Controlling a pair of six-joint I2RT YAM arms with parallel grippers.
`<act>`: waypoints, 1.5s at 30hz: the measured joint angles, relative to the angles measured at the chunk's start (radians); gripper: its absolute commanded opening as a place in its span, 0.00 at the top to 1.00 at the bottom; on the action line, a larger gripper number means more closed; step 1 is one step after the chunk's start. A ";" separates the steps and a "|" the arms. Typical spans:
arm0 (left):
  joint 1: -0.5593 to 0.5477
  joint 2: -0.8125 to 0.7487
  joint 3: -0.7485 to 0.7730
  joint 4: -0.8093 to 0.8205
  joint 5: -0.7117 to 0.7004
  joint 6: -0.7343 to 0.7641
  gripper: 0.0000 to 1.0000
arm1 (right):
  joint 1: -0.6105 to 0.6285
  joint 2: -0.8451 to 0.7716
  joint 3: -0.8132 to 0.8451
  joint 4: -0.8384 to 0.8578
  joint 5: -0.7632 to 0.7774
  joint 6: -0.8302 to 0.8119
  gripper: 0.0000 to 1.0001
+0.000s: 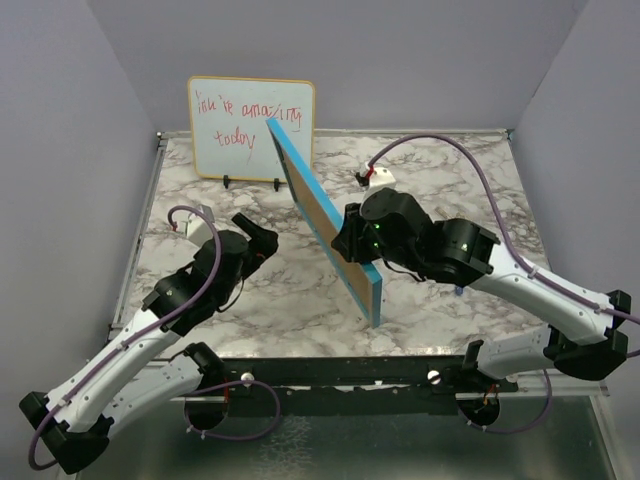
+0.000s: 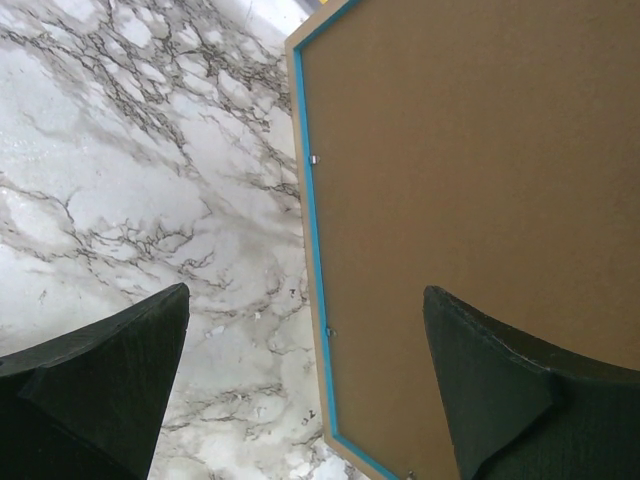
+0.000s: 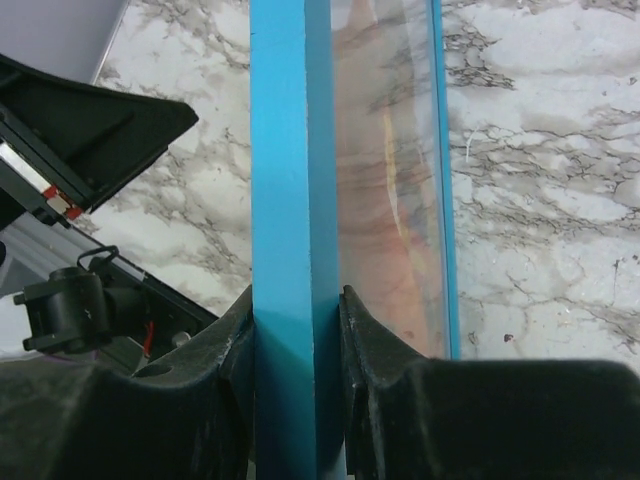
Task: Take the photo out of the frame
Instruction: Turn over the photo frame at the center of the board.
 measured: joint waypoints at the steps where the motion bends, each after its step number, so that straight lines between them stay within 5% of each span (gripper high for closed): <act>1: 0.000 0.000 -0.006 0.003 0.003 0.000 0.01 | -0.012 -0.005 -0.006 0.006 -0.012 0.008 0.99; 18: 0.000 0.000 -0.051 0.045 0.039 -0.005 0.01 | -0.237 -0.236 -0.219 0.100 -0.144 0.138 0.99; 30: 0.000 -0.021 -0.052 0.047 0.039 -0.007 0.01 | -0.247 -0.182 -0.179 0.103 -0.184 0.167 0.99; 45: 0.000 -0.026 -0.078 0.070 0.042 -0.006 0.01 | -0.257 -0.443 -0.444 0.134 -0.101 0.364 0.98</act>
